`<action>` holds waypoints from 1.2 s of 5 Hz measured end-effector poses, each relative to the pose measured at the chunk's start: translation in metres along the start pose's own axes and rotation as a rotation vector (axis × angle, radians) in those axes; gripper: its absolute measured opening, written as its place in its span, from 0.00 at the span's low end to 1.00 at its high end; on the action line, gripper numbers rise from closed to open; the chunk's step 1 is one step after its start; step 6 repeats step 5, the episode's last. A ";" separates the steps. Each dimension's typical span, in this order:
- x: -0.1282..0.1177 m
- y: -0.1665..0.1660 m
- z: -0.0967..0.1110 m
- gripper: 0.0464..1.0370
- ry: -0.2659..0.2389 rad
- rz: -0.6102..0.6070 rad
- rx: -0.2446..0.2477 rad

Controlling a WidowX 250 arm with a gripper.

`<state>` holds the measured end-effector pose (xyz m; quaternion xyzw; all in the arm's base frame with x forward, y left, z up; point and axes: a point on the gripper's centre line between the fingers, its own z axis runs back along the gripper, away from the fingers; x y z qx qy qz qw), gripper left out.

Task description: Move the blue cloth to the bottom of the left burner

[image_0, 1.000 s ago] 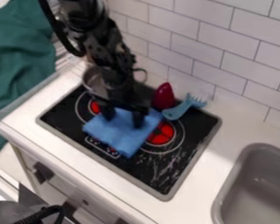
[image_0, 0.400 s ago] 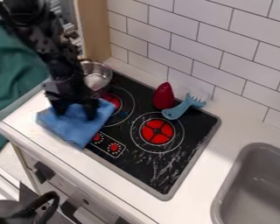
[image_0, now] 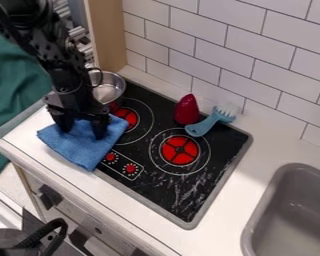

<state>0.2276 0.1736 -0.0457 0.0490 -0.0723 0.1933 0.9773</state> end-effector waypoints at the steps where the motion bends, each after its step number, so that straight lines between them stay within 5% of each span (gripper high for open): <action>1: -0.001 -0.010 0.005 0.96 0.019 -0.008 0.014; 2: -0.013 -0.026 0.023 0.96 0.053 -0.030 0.022; 4: 0.007 -0.045 0.073 0.96 -0.042 -0.067 -0.022; 6: 0.012 -0.053 0.081 0.96 -0.052 -0.110 -0.031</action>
